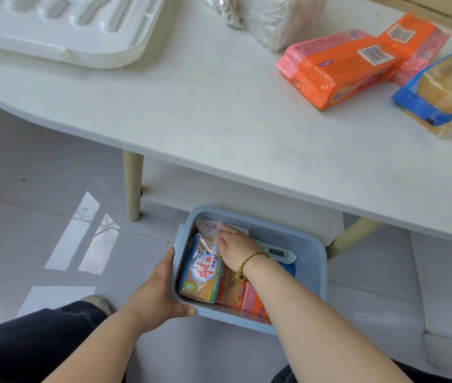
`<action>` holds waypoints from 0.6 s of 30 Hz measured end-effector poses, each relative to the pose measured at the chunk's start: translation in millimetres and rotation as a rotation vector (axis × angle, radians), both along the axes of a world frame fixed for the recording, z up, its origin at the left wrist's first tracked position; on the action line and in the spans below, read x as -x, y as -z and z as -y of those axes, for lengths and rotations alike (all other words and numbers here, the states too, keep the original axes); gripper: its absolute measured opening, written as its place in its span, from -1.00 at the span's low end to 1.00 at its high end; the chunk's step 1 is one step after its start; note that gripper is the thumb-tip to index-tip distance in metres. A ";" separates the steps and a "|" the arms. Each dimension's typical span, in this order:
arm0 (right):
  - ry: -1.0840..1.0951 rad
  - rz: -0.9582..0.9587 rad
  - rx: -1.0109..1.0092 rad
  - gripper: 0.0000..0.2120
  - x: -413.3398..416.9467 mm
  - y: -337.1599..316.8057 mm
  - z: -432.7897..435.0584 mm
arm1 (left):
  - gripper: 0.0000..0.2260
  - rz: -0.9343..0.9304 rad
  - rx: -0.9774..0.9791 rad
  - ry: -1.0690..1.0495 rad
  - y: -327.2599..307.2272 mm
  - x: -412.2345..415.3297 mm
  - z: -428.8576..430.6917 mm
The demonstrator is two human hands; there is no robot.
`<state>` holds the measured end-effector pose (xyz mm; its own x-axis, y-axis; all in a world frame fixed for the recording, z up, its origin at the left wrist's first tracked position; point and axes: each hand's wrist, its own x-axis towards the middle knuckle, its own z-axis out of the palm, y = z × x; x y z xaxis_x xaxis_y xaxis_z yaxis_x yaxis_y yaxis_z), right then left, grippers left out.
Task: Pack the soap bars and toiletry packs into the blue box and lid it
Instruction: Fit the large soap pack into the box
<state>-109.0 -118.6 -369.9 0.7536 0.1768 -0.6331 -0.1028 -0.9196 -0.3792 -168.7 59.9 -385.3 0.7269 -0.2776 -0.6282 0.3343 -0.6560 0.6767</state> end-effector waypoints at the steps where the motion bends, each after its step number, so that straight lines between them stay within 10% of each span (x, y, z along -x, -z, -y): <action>1: 0.012 0.011 -0.003 -0.60 0.4 0.8 -0.4 | 0.09 0.001 0.001 -0.001 0.1 0.0 0.0; 18: 0.181 -0.130 0.189 -0.61 8.3 31.5 41.7 | 0.11 -0.012 0.002 0.014 1.6 -3.9 -0.7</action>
